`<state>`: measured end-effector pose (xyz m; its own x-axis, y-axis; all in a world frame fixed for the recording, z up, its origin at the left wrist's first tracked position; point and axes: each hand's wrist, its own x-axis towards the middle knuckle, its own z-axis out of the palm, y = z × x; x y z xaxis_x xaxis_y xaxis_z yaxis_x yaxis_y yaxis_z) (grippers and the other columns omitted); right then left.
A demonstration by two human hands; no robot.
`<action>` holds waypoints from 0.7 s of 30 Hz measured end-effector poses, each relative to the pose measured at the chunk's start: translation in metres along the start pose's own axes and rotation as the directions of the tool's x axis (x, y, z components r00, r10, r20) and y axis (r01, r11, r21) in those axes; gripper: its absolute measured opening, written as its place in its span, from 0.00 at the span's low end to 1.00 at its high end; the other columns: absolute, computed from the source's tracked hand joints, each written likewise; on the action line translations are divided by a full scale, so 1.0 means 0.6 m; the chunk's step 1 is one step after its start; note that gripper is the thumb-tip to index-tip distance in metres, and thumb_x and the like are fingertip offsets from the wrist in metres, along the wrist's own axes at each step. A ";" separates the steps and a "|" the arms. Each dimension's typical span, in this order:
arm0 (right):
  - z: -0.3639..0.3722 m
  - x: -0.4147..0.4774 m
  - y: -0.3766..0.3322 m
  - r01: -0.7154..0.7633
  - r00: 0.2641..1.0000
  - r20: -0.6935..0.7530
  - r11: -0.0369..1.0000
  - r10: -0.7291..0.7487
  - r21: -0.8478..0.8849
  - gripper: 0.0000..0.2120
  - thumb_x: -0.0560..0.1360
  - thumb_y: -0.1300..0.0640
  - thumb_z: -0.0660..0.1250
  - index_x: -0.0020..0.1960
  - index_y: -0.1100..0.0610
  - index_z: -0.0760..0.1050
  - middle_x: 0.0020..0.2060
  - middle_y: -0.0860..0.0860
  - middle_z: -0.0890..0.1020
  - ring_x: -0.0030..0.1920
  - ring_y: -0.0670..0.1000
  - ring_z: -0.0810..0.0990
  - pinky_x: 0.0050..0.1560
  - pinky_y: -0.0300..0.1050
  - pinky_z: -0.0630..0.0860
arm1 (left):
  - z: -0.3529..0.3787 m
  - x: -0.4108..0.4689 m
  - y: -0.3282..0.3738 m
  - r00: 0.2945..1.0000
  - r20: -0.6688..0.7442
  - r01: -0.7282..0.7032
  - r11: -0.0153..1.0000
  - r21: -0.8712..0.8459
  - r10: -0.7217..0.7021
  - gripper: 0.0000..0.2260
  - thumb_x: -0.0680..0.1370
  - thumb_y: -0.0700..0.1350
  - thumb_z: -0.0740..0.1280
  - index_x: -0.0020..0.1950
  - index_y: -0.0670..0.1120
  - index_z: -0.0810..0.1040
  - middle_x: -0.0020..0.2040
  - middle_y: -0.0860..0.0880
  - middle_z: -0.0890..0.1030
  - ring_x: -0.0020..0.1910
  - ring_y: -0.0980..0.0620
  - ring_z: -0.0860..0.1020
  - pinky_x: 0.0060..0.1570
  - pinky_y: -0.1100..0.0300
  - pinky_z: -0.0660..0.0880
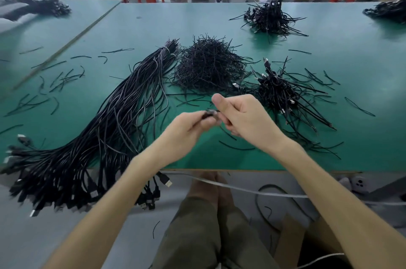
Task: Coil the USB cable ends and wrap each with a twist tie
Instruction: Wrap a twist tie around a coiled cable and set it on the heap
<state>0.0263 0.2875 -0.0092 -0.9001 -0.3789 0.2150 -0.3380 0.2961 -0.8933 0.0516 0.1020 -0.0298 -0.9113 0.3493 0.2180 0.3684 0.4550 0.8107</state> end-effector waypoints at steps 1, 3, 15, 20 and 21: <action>0.010 -0.002 -0.005 0.019 1.000 -0.024 0.999 -0.017 0.051 0.28 0.83 0.41 0.60 0.28 0.53 0.68 0.20 0.46 0.69 0.22 0.47 0.66 0.27 0.36 0.64 | 0.010 0.005 -0.005 0.994 -0.108 0.016 0.987 -0.160 -0.034 0.15 0.84 0.49 0.60 0.59 0.41 0.81 0.53 0.45 0.86 0.53 0.54 0.82 0.57 0.49 0.79; 0.026 -0.008 -0.009 0.040 0.997 -0.068 0.994 -0.033 0.101 0.28 0.84 0.42 0.59 0.28 0.53 0.68 0.21 0.46 0.69 0.23 0.47 0.65 0.27 0.38 0.63 | 0.022 0.014 -0.008 0.974 -0.167 0.011 0.774 -0.633 -0.151 0.24 0.82 0.53 0.58 0.69 0.37 0.75 0.66 0.41 0.81 0.66 0.47 0.79 0.68 0.49 0.75; -0.007 0.006 0.021 -0.034 0.941 -0.323 0.917 -0.105 -0.398 0.30 0.84 0.42 0.58 0.27 0.52 0.53 0.20 0.46 0.58 0.24 0.49 0.58 0.32 0.47 0.58 | -0.043 -0.014 0.020 0.973 0.228 0.052 0.995 -0.085 -0.031 0.17 0.85 0.53 0.61 0.41 0.48 0.81 0.29 0.53 0.78 0.26 0.52 0.73 0.29 0.61 0.73; 0.060 -0.007 0.001 0.076 0.947 -0.284 0.962 -0.153 -0.262 0.32 0.83 0.37 0.54 0.28 0.56 0.70 0.21 0.45 0.70 0.25 0.48 0.69 0.30 0.49 0.66 | 0.024 0.001 0.008 0.977 -0.171 0.046 0.911 -0.410 -0.126 0.15 0.87 0.46 0.55 0.67 0.43 0.77 0.63 0.49 0.83 0.64 0.54 0.80 0.66 0.56 0.75; 0.071 -0.013 0.004 0.100 0.949 -0.270 0.970 -0.160 -0.222 0.31 0.83 0.37 0.54 0.28 0.56 0.67 0.21 0.46 0.68 0.25 0.48 0.66 0.28 0.49 0.63 | 0.027 0.010 0.008 0.965 -0.168 0.029 0.716 -0.697 -0.202 0.19 0.87 0.48 0.52 0.71 0.40 0.74 0.67 0.47 0.81 0.67 0.52 0.78 0.69 0.56 0.73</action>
<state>0.0444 0.2539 -0.0299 -0.8747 -0.1705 0.4536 -0.4792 0.4437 -0.7573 0.0506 0.1196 -0.0334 -0.9847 0.1074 0.1375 0.1092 -0.2349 0.9659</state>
